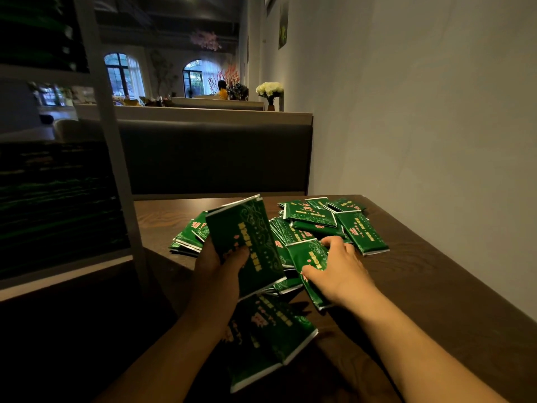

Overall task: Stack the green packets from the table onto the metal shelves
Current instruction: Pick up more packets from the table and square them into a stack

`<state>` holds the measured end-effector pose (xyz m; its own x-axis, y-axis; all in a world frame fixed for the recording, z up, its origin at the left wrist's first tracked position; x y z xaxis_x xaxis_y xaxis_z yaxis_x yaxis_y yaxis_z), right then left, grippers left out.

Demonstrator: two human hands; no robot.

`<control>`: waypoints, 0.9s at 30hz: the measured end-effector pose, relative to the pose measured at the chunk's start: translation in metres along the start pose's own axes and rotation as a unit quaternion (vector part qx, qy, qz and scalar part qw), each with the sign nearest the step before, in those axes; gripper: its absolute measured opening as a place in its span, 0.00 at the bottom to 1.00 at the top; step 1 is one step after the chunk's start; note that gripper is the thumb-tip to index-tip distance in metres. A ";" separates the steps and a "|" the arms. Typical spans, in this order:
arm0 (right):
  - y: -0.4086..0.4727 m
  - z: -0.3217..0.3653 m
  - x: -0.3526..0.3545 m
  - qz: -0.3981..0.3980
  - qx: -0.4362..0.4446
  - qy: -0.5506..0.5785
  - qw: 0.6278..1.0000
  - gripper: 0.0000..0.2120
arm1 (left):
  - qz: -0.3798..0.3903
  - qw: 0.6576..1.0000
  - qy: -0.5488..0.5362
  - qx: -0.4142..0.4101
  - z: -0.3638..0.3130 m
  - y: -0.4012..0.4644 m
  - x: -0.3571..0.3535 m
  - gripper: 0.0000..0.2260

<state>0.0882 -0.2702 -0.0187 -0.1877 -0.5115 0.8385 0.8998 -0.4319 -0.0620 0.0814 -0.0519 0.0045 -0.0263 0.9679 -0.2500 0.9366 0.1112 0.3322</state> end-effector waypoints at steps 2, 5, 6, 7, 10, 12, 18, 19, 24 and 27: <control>0.001 -0.001 0.001 0.008 -0.003 0.036 0.999 0.37 | 0.007 1.000 0.004 0.002 0.002 -0.001 -0.001 0.13; 0.001 0.003 0.012 -0.005 0.008 0.133 0.991 0.34 | 0.027 1.000 0.016 -0.001 0.004 -0.002 -0.004 0.13; -0.001 0.007 0.015 -0.003 0.020 0.182 0.983 0.31 | 0.034 0.999 0.018 -0.002 0.004 -0.002 -0.005 0.13; -0.004 0.010 0.018 0.000 0.033 0.233 0.972 0.28 | 0.041 0.999 0.019 -0.003 0.005 -0.003 -0.007 0.13; -0.017 0.022 0.026 -0.011 0.082 0.355 0.931 0.25 | 0.057 0.998 0.019 -0.001 0.006 -0.004 -0.011 0.14; -0.027 0.031 0.027 -0.023 0.124 0.380 0.916 0.26 | 0.065 0.998 0.022 -0.004 0.006 -0.004 -0.014 0.14; -0.040 0.048 0.009 0.065 0.171 0.415 0.891 0.20 | 0.070 0.995 0.059 -0.051 -0.002 -0.007 -0.016 0.13; -0.041 0.048 0.007 0.076 0.170 0.421 0.888 0.18 | 0.073 0.994 0.060 -0.056 -0.003 -0.008 -0.016 0.13; -0.048 0.050 -0.007 0.161 0.149 0.469 0.856 0.21 | 0.088 0.992 0.069 -0.062 -0.003 -0.008 -0.018 0.16; -0.054 0.053 -0.012 0.159 0.179 0.402 0.884 0.33 | 0.073 0.992 0.074 -0.077 -0.002 -0.005 -0.012 0.23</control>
<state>0.0628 -0.2016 0.0032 0.0071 -0.9894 0.1448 0.9974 0.0174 0.0701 0.0762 -0.0642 0.0072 0.0438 0.9974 -0.0566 0.8700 -0.0102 0.4929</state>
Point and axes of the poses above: each hand's wrist, its own y-axis towards the middle knuckle, its own x-axis out of the back of the hand, z = x × y, the point moved 8 cm from there along y, towards the middle knuckle, and after that the axes turned 8 degrees about -x, right-handed, at the moved point
